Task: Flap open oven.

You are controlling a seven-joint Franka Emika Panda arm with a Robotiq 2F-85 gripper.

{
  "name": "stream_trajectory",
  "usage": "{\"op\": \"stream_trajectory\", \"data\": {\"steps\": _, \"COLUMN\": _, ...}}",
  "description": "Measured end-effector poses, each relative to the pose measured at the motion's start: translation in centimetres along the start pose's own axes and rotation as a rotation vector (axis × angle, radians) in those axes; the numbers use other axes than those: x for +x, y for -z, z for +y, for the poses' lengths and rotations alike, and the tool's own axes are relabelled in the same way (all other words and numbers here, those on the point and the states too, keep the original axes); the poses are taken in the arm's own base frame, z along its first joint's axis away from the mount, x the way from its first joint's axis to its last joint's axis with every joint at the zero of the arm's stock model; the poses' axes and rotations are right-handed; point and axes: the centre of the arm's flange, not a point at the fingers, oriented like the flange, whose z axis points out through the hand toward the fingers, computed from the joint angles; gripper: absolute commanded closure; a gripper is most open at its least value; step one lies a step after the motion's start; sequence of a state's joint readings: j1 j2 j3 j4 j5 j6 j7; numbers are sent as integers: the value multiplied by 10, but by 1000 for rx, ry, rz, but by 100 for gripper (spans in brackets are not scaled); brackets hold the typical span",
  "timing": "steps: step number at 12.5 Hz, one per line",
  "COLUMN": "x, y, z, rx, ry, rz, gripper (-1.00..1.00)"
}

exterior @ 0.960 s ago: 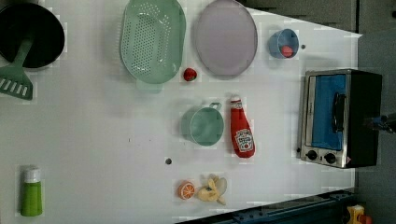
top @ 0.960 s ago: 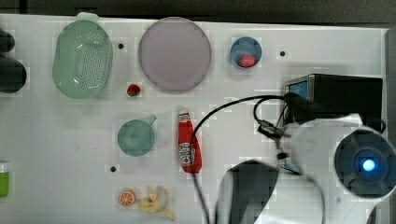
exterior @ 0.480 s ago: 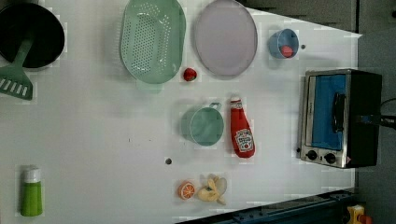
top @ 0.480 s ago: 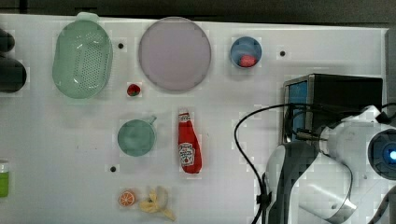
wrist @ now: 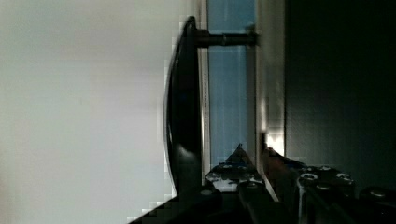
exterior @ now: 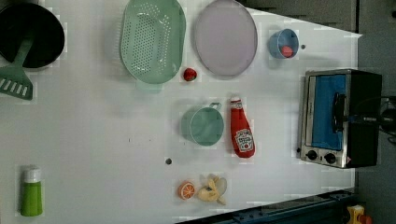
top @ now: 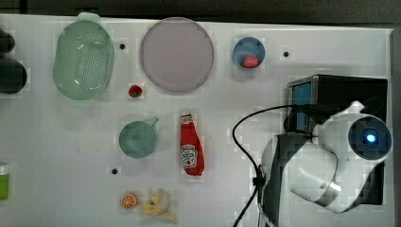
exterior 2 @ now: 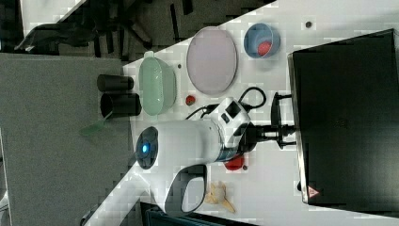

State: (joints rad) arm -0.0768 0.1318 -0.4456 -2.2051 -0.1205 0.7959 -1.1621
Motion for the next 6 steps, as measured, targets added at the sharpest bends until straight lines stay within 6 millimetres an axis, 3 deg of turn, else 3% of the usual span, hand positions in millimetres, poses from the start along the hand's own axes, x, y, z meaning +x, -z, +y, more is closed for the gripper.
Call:
{"op": "stream_trajectory", "data": {"steps": 3, "x": 5, "y": -15, "z": -13, "rx": -1, "ry": 37, "rz": -17, "gripper": 65}}
{"op": "stream_trajectory", "data": {"steps": 6, "x": 4, "y": -17, "z": -15, "rx": -6, "ry": 48, "rz": -23, "gripper": 65}}
